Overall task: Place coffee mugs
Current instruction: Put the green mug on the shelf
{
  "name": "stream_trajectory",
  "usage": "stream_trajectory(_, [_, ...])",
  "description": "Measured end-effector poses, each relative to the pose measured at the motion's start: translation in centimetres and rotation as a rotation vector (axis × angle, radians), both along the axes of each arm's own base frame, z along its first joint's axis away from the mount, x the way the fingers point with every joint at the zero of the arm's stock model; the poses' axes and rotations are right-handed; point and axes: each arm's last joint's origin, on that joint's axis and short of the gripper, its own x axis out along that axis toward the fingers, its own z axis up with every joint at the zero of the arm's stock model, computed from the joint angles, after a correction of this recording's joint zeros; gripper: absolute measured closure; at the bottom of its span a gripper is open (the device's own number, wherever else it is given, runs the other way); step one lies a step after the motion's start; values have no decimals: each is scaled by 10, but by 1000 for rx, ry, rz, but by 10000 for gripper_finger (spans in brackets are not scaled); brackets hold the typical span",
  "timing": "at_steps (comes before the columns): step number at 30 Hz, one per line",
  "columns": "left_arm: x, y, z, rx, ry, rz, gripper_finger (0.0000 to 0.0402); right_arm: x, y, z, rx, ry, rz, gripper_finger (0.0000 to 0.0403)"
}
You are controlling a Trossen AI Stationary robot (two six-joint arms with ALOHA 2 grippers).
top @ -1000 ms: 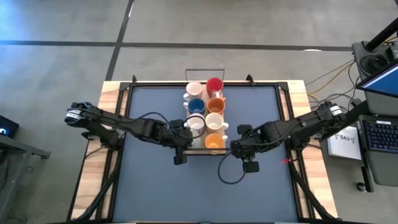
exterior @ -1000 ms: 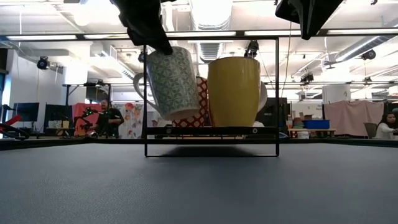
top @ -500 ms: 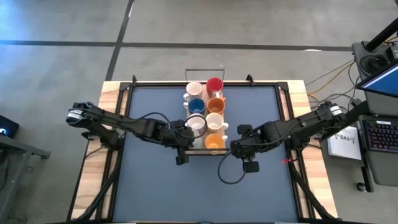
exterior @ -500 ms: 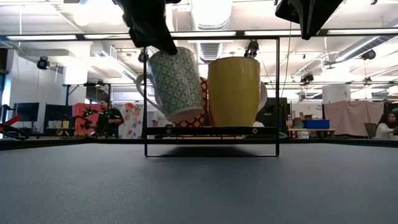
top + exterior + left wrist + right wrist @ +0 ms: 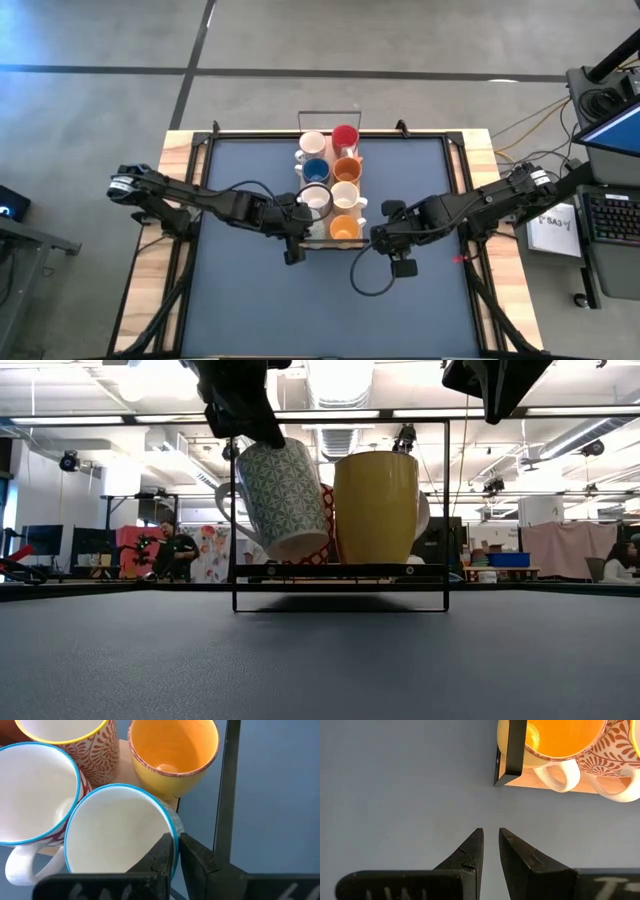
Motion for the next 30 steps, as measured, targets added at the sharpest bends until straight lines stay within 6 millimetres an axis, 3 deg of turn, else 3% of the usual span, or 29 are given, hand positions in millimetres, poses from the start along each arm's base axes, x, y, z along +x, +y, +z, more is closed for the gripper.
stream_trajectory(30, [1, -1, -1, -26, -5, 24, 394, 0, 0, 0, 1, -1, -2, 353])
